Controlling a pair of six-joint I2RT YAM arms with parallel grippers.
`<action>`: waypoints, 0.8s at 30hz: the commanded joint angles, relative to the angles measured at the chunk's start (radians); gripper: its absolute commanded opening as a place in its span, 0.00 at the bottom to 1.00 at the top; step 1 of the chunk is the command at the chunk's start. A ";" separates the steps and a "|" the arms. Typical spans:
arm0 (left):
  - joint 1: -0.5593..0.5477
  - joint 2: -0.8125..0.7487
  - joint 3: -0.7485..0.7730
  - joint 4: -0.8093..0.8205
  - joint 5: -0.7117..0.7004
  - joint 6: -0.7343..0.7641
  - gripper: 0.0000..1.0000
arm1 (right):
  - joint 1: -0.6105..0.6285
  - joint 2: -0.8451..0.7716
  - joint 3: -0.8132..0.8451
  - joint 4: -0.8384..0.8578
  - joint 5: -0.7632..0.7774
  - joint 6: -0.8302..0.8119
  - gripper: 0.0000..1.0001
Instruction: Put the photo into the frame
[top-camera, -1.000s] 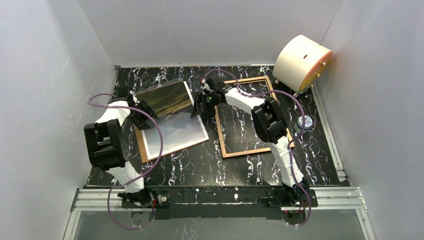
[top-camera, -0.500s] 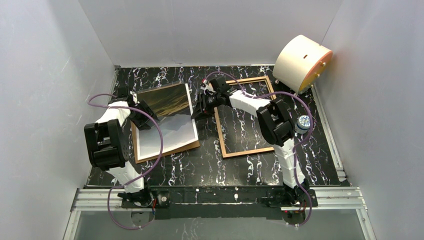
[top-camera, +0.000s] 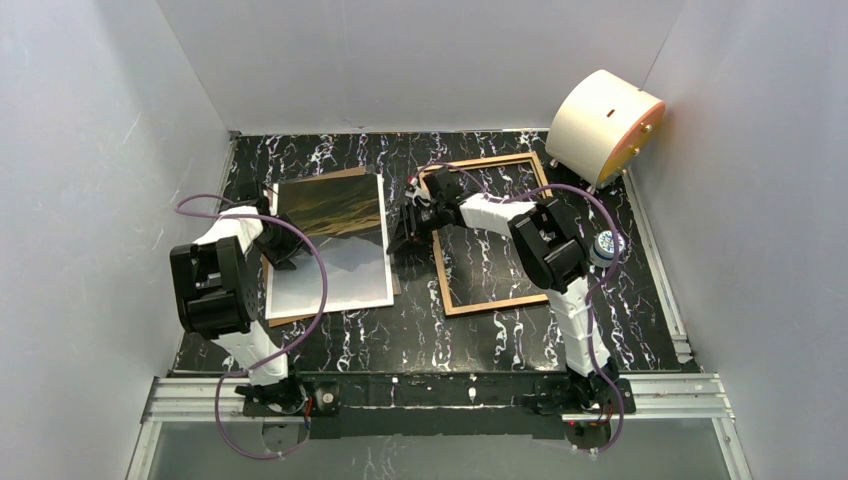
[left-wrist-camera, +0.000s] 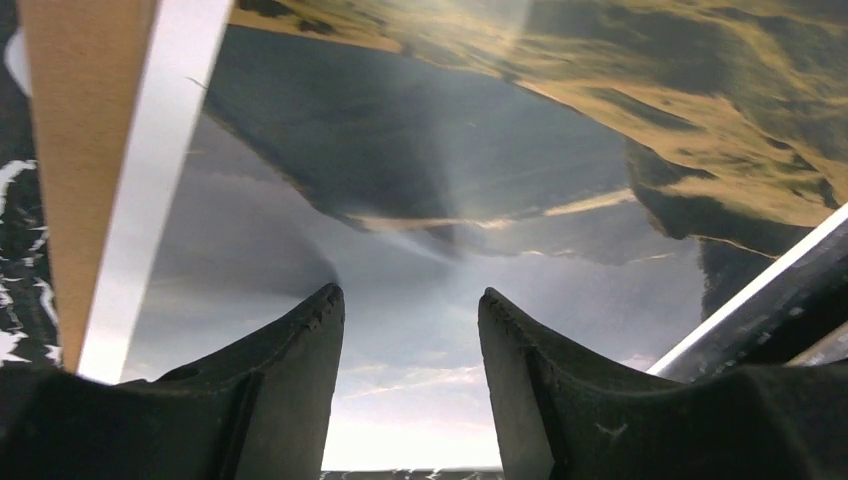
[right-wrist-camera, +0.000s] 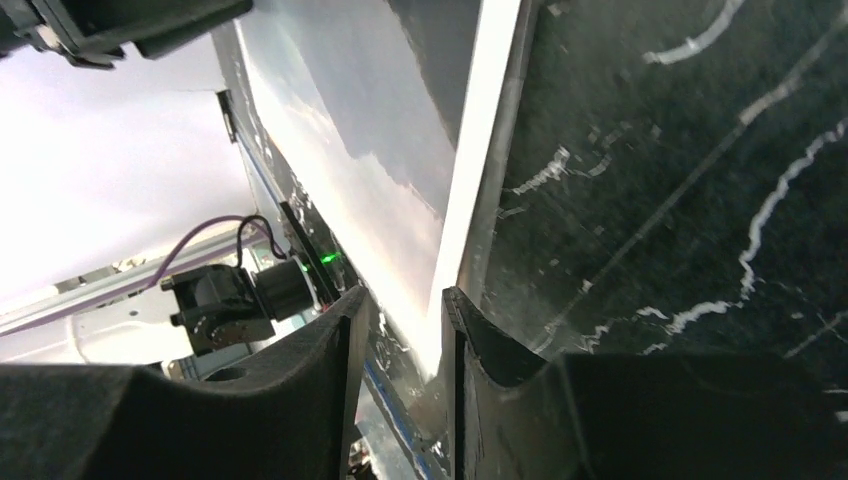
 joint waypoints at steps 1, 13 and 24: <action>-0.004 0.018 0.007 -0.059 -0.107 0.032 0.49 | 0.007 -0.078 -0.058 0.077 -0.039 -0.004 0.40; -0.004 0.027 -0.048 -0.044 -0.161 0.026 0.40 | 0.021 -0.126 -0.163 0.020 0.048 -0.055 0.40; -0.004 0.039 -0.097 -0.031 -0.161 0.014 0.37 | 0.066 -0.090 -0.148 -0.046 0.158 -0.037 0.44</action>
